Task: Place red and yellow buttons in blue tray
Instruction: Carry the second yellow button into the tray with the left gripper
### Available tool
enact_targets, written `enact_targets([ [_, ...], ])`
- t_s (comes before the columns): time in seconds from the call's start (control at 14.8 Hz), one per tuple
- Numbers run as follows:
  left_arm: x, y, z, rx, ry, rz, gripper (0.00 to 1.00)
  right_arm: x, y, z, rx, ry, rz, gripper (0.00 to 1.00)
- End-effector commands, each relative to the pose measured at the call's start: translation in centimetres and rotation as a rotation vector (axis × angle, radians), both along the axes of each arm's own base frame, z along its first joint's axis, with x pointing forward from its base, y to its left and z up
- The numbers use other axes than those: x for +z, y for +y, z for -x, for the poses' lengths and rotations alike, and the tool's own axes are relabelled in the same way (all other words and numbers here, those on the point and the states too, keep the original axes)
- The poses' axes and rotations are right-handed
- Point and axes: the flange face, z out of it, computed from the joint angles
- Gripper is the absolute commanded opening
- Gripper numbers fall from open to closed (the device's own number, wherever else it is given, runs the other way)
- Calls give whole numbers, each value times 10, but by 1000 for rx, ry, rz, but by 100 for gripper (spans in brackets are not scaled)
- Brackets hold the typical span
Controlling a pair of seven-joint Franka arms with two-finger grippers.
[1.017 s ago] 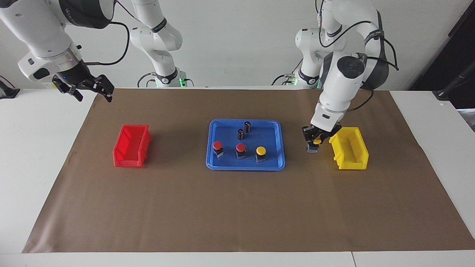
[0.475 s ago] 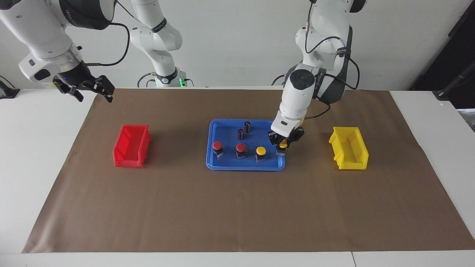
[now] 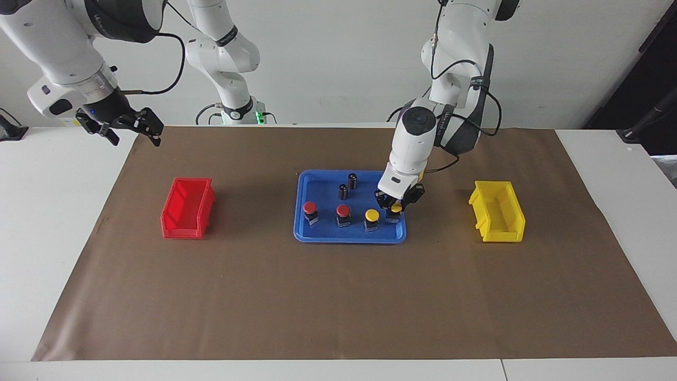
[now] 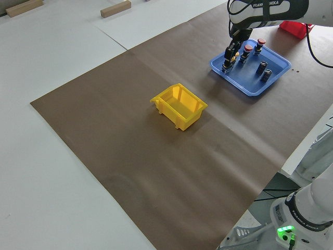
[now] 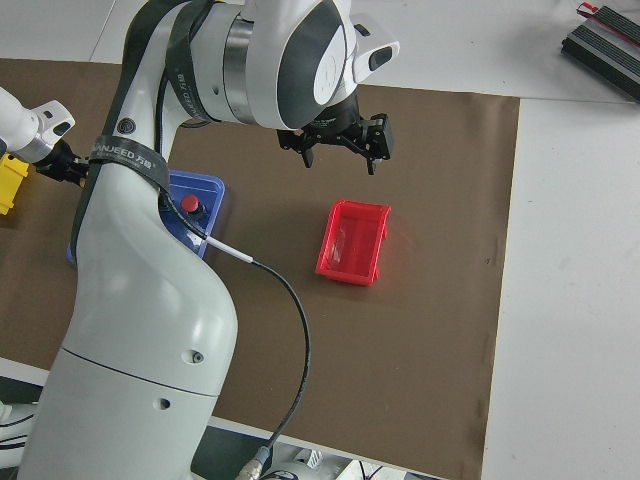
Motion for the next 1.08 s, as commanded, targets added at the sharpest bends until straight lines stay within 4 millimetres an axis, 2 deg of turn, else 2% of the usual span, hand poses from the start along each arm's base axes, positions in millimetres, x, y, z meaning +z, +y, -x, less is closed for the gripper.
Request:
enact_targets([
  [0.0, -9, -5, 2, 11, -6, 10, 3, 0, 0, 7, 8, 10, 8, 100],
  [0.07, -13, -8, 3, 11, -7, 11, 4, 0, 0, 7, 8, 10, 8, 100],
  [0.14, -16, -8, 1, 12, -12, 15, 13, 0, 0, 7, 6, 10, 8, 100],
  [0.2, -16, -7, 0, 8, -12, 15, 31, 0, -1, 7, 6, 9, 9, 100],
  [0.27, -15, -7, -2, 8, -14, 15, 57, 0, 0, 7, 8, 9, 9, 100],
  [0.34, -14, -6, -2, 7, -12, 12, 68, 0, 1, 7, 10, 8, 7, 100],
  [0.41, -12, -4, -4, 7, -12, 9, 71, 0, 1, 7, 9, 10, 7, 100],
  [0.47, -6, 2, -6, 9, -15, 7, 78, 0, 0, 7, 8, 8, 7, 100],
  [0.54, 7, 10, -10, -5, -19, 6, 91, 0, 0, 7, 8, 10, 7, 100],
  [0.68, 31, 35, -24, -50, -10, -5, 100, 1, 0, 7, 11, 7, 7, 100],
  [0.81, 54, 70, -40, -61, -2, -13, 100, 1, 2, 7, 17, 4, 10, 100],
  [1.02, 89, 129, -53, -157, 27, -29, 100, 2, 8, 5, 30, 3, 9, 100],
])
